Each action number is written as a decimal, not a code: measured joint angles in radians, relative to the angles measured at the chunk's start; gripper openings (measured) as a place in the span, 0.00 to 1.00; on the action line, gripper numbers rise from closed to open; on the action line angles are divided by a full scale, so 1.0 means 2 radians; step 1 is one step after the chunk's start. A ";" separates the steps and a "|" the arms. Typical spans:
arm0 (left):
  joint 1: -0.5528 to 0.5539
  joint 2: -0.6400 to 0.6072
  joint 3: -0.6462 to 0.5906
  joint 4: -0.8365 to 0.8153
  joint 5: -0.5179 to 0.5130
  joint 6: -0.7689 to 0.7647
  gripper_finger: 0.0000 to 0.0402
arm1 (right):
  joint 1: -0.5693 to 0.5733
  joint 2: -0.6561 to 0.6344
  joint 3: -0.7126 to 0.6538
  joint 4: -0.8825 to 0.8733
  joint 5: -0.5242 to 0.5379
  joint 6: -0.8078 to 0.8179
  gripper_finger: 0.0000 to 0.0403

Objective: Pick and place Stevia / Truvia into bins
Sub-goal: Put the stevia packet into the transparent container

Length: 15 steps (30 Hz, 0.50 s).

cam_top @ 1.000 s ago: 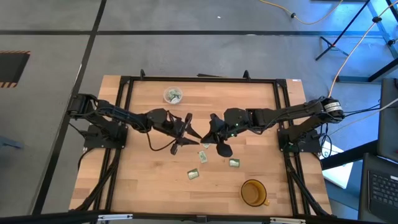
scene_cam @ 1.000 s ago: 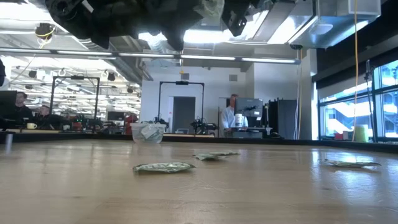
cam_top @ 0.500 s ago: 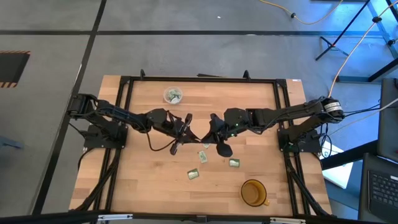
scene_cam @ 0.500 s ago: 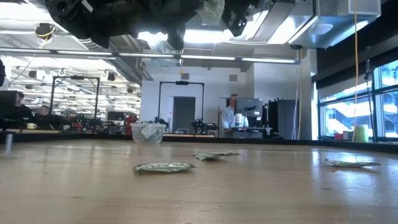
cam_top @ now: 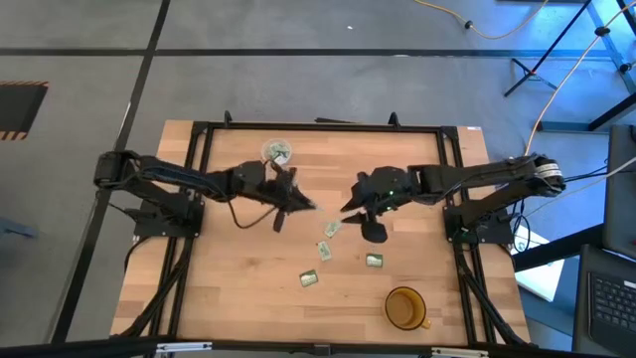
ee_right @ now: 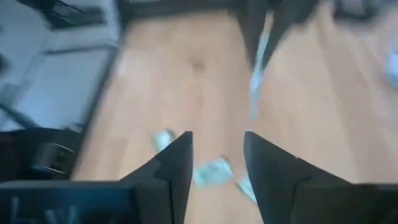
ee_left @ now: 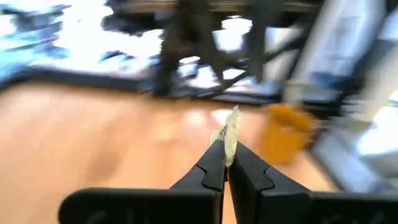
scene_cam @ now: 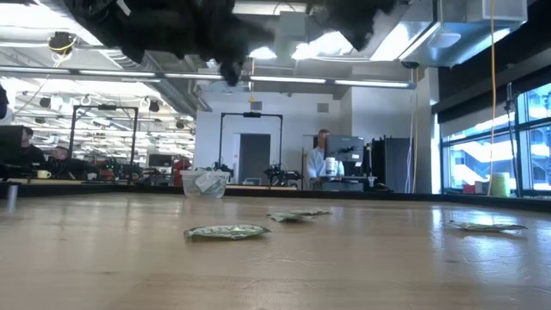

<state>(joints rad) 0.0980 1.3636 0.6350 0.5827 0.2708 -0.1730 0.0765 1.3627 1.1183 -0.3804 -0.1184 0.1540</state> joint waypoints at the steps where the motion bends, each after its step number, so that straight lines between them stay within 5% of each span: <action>1: 0.009 -0.013 0.000 -0.031 -0.027 0.000 0.01 | 0.000 -0.003 0.000 -0.020 0.021 0.002 0.37; 5: 0.059 -0.066 0.000 -0.154 -0.154 0.005 0.02 | 0.000 -0.002 -0.003 -0.067 0.087 0.027 0.39; 7: 0.093 -0.080 0.000 -0.196 -0.176 0.000 0.02 | -0.001 0.000 -0.012 -0.066 0.095 0.024 0.39; 15: 0.248 -0.050 0.000 -0.240 -0.019 -0.051 0.02 | -0.008 0.000 -0.041 -0.047 0.095 0.008 0.39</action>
<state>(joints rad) 0.5945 1.2636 0.6350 0.1030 0.2319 -0.2751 0.0597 1.3636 1.0362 -0.4743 0.0719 0.1703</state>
